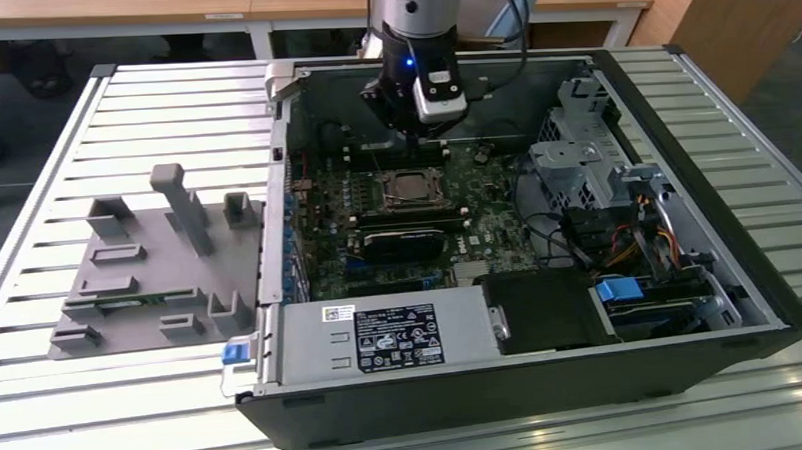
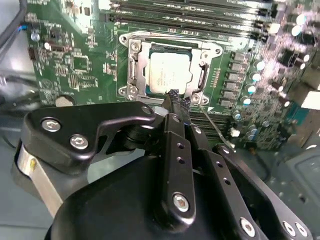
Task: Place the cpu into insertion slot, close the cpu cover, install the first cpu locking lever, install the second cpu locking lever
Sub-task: 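Install the first cpu locking lever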
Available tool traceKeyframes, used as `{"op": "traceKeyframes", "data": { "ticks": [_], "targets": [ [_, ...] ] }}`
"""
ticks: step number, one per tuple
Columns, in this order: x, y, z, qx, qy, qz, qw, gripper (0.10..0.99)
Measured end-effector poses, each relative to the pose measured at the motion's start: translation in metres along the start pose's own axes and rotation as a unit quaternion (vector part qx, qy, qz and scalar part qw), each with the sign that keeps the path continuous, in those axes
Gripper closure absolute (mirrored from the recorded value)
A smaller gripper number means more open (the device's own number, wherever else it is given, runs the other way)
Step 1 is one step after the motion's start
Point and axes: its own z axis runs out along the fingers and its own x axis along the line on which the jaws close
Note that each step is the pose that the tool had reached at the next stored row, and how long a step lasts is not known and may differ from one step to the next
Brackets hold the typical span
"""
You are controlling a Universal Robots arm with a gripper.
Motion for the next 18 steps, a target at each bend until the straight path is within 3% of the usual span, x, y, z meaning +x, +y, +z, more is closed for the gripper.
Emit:
{"op": "traceKeyframes", "data": {
  "ticks": [5,9,14,18],
  "targets": [
    [0.0000,0.0000,0.0001,-0.0004,0.0013,-0.045,0.9990,0.980],
    [0.0000,0.0000,0.0002,-0.0008,0.0024,-0.082,0.9967,0.980],
    [0.0000,0.0000,0.0003,-0.0011,0.0038,-0.126,0.9920,0.980],
    [0.0000,0.0000,0.0005,-0.0015,0.0049,-0.163,0.9867,0.980]
  ]
}}
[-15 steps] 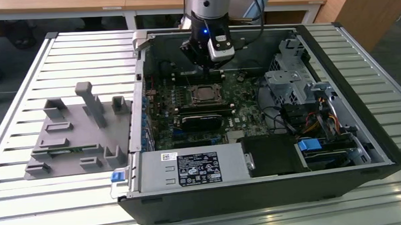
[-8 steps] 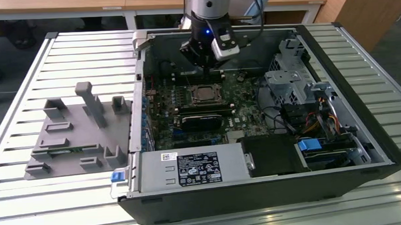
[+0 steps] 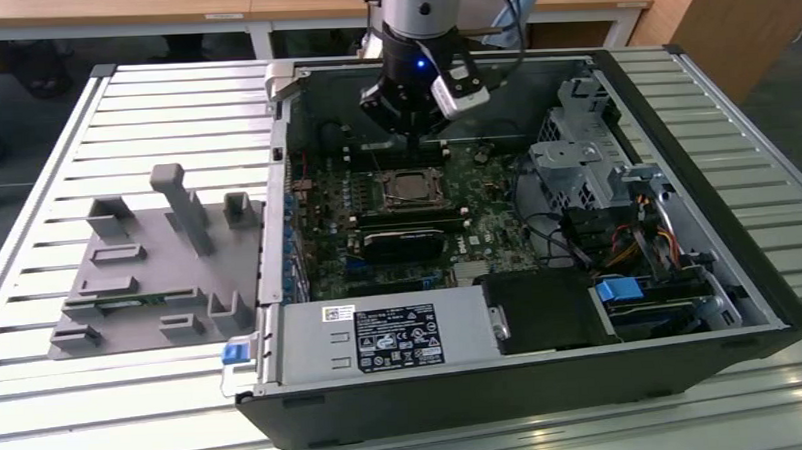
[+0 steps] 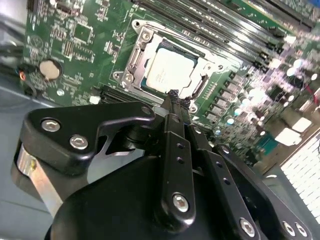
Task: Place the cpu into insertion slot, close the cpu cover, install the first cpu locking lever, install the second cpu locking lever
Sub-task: 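Install the first cpu locking lever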
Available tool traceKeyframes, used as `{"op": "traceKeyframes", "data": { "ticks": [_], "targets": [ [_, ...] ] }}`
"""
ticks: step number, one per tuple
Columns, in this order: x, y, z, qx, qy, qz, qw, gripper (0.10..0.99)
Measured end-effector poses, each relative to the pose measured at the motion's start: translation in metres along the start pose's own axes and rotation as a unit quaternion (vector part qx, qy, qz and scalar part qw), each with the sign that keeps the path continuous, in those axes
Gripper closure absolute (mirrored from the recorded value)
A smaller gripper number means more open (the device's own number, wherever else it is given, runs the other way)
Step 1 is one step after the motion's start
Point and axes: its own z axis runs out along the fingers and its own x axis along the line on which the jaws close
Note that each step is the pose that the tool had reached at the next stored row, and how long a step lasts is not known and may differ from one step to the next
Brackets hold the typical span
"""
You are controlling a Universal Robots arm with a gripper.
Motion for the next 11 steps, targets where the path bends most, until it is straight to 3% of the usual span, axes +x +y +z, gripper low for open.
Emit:
{"op": "traceKeyframes", "data": {
  "ticks": [6,11],
  "targets": [
    [0.0000,0.0000,0.0006,-0.0006,0.0016,-0.054,0.9985,0.980],
    [0.0093,-0.0008,0.0007,-0.0022,0.0019,-0.062,0.9981,0.980]
  ]
}}
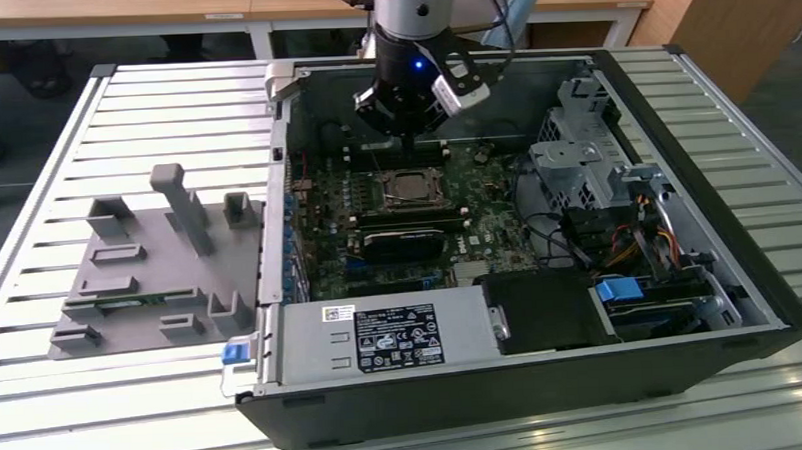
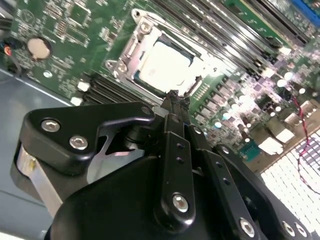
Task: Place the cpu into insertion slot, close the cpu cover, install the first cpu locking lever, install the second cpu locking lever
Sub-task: 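Install the first cpu locking lever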
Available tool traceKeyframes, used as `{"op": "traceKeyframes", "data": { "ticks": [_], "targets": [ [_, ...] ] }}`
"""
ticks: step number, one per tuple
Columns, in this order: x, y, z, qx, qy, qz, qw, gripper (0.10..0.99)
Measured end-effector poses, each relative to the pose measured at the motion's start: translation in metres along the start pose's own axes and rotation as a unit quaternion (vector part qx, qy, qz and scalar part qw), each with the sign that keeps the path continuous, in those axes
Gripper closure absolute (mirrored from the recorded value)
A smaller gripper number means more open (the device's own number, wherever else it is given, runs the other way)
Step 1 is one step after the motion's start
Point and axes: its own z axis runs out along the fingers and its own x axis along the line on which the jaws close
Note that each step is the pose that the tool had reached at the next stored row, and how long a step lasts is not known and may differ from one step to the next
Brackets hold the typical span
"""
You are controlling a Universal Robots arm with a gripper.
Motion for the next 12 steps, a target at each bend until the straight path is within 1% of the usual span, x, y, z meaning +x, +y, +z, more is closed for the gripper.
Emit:
{"op": "traceKeyframes", "data": {
  "ticks": [4,8,12],
  "targets": [
    [0.0109,0.0004,0.0003,-0.0001,0.0000,0.000,1.0000,0.980],
    [0.0242,0.0010,0.0004,-0.0003,-0.0002,0.001,1.0000,0.980],
    [0.0323,0.0015,0.0006,-0.0004,-0.0003,0.002,1.0000,0.980]
  ]
}}
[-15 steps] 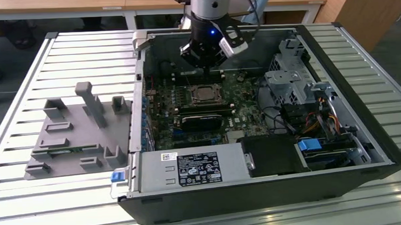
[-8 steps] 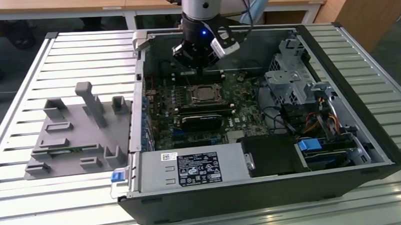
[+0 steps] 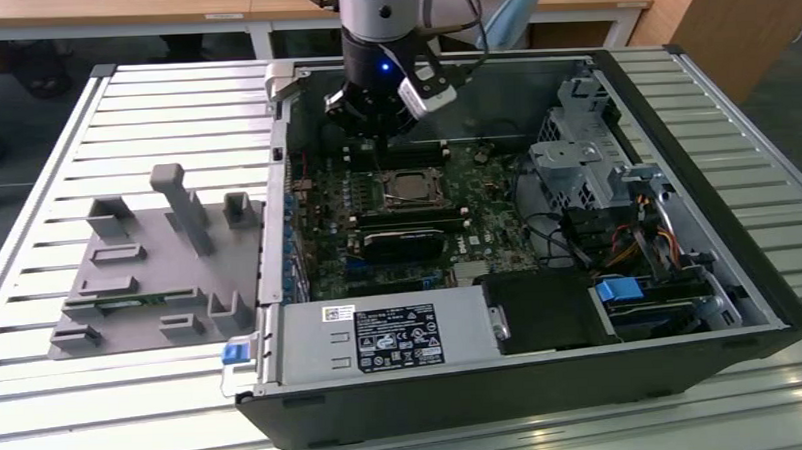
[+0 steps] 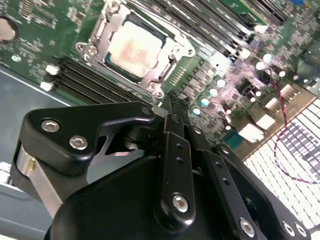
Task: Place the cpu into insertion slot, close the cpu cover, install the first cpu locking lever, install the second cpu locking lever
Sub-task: 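Install the first cpu locking lever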
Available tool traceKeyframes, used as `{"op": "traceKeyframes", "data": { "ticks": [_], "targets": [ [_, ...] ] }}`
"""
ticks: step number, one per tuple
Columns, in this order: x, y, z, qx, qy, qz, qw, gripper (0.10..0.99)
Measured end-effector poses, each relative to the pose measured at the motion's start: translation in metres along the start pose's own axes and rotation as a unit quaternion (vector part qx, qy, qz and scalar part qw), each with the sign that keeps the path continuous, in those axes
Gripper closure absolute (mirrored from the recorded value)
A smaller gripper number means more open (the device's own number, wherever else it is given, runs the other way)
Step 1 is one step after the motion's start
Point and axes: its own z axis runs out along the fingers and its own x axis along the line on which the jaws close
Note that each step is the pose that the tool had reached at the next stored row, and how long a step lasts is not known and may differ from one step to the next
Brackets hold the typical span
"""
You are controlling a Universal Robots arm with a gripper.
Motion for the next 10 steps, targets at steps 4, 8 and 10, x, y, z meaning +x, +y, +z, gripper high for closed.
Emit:
{"op": "traceKeyframes", "data": {
  "ticks": [4,8,10],
  "targets": [
    [0.0092,0.0004,0.0002,-0.0011,-0.0002,0.001,1.0000,0.980],
    [0.0175,0.0007,0.0005,-0.0032,-0.0004,0.001,1.0000,0.980],
    [0.0207,0.0013,0.0009,-0.0036,-0.0005,0.001,1.0000,0.980]
  ]
}}
